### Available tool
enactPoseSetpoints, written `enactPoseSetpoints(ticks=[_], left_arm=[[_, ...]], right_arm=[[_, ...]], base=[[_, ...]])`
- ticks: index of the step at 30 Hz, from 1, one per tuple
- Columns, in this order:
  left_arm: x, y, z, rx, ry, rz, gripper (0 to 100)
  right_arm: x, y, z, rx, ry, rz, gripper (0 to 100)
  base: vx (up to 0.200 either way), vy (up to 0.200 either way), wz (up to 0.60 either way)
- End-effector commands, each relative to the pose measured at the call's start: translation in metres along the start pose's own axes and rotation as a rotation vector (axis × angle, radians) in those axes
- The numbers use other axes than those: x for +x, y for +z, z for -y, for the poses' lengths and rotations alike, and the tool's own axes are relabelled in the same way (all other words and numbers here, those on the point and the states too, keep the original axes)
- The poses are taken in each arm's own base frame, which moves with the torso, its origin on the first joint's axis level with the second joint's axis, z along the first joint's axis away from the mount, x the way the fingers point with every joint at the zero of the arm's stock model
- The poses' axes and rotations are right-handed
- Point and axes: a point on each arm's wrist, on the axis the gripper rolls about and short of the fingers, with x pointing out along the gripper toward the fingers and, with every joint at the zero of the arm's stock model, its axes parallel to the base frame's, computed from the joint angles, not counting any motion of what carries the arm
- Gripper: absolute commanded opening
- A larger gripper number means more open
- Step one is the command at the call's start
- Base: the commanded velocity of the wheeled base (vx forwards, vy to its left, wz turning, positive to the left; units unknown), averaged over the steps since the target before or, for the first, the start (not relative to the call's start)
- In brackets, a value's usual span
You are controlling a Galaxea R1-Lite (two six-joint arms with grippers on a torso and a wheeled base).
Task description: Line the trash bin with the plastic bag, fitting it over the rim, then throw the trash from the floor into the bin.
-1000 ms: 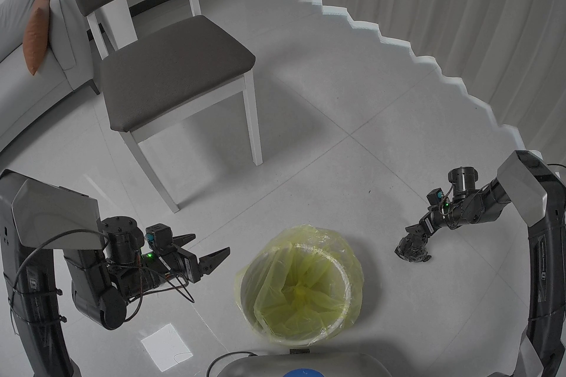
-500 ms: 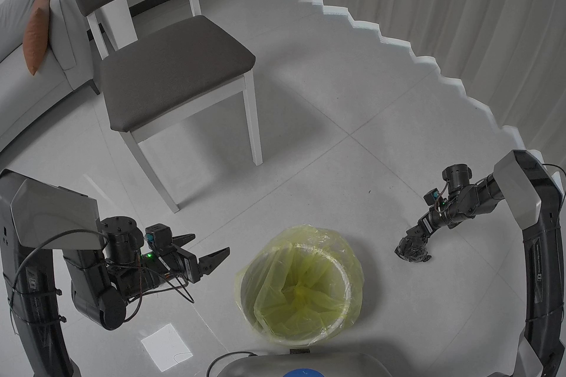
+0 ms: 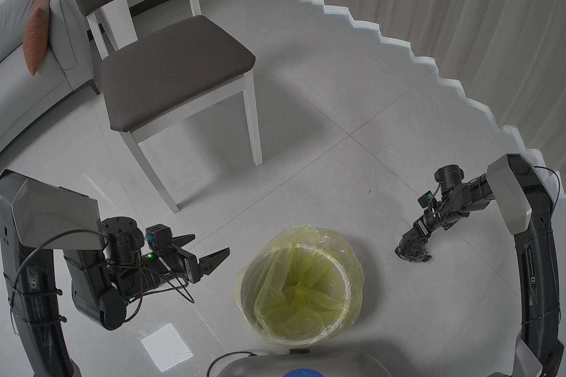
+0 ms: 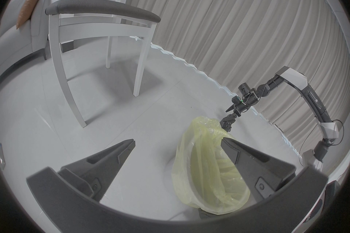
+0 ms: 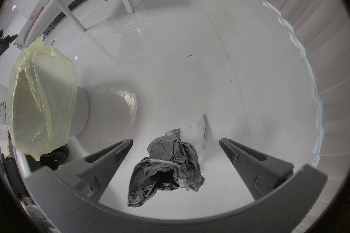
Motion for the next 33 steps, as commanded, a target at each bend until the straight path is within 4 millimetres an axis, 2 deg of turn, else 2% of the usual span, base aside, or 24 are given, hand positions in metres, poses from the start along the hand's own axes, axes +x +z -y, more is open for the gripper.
enactPoseSetpoints(ticks=[1,12,13,27,28,33], left_arm=[[0.0,0.001,0.0,0.006,-0.001,0.013,100],[0.0,0.001,-0.001,0.006,0.0,0.015,100],[0.001,0.002,-0.001,0.005,0.0,0.017,100],[0.002,0.0,-0.001,0.004,0.001,0.011,100],[0.001,0.0,-0.001,0.002,0.002,0.011,100],[0.001,-0.001,-0.001,0.001,0.001,0.008,100]], right_arm=[[0.001,0.003,-0.002,-0.004,0.0,-0.006,100],[0.002,0.004,-0.002,-0.003,-0.025,-0.055,100],[0.003,0.004,-0.003,-0.002,-0.024,-0.058,0],[0.001,0.002,-0.001,0.004,-0.018,-0.072,0],[-0.002,0.001,0.0,0.008,-0.016,-0.079,0],[-0.052,0.011,0.0,-0.008,-0.025,-0.051,0]], base=[[0.0,0.0,0.0],[0.0,0.0,0.0],[0.0,0.0,0.0],[0.0,0.0,0.0],[0.0,0.0,0.0],[0.0,0.0,0.0]])
